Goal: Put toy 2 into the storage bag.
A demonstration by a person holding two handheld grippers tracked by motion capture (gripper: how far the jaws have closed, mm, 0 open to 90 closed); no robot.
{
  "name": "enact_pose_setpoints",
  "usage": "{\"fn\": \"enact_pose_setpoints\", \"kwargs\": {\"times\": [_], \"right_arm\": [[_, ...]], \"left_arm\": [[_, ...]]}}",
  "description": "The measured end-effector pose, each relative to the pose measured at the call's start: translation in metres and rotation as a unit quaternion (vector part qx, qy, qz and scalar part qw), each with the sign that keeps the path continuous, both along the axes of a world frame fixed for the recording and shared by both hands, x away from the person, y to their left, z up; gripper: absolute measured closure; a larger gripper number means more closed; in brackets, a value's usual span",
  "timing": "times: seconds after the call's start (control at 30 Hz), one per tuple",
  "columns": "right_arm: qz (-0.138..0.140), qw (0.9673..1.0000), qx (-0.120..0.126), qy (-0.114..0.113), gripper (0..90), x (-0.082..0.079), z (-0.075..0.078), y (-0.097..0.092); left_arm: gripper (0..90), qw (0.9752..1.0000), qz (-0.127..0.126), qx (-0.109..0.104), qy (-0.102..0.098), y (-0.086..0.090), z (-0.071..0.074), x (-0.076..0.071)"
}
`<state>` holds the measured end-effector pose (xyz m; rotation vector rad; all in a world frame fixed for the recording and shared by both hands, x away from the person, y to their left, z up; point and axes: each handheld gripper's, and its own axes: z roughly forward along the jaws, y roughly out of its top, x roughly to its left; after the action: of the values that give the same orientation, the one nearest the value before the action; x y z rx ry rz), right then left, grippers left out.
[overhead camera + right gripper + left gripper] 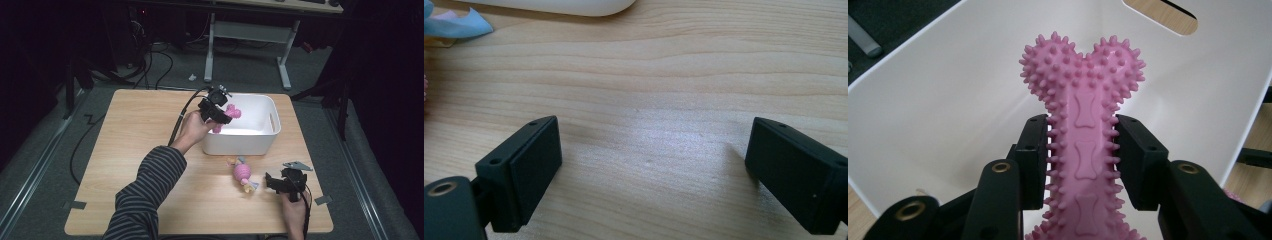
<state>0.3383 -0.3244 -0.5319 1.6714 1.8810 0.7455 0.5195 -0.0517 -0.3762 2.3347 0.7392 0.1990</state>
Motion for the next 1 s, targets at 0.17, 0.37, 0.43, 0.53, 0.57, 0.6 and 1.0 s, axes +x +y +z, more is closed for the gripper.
{"fn": "enact_pose_setpoints", "kwargs": {"times": [0.17,0.37,0.43,0.53,0.57,0.6,1.0], "right_arm": [[0.000,1.0000,-0.001,0.000,7.8,0.000,0.000,0.000],[0.001,1.0000,-0.002,-0.001,7.8,0.000,0.000,0.000],[0.000,1.0000,-0.001,-0.001,7.8,0.000,0.000,0.000],[0.001,1.0000,-0.001,0.000,7.8,0.000,0.000,0.000],[0.001,1.0000,-0.001,0.000,7.8,0.000,0.000,0.000],[0.001,1.0000,-0.001,0.000,7.8,0.000,0.000,0.000],[0.001,1.0000,-0.001,0.000,7.8,0.000,0.000,0.000]], "left_arm": [[58.7,0.9999,-0.001,0.010,0.007,0.002,-0.006,0.003],[58.7,0.9999,0.001,0.013,0.010,0.005,-0.011,0.002],[58.7,0.9999,0.005,0.012,0.011,0.007,-0.011,0.002],[58.6,0.9998,0.008,0.014,0.015,0.007,-0.013,0.003],[58.5,0.9997,0.008,0.016,0.014,0.006,-0.014,0.004],[58.5,0.9997,0.007,0.019,0.013,0.005,-0.015,0.003],[55.0,0.9996,0.012,0.020,0.018,0.003,-0.018,0.003]]}}
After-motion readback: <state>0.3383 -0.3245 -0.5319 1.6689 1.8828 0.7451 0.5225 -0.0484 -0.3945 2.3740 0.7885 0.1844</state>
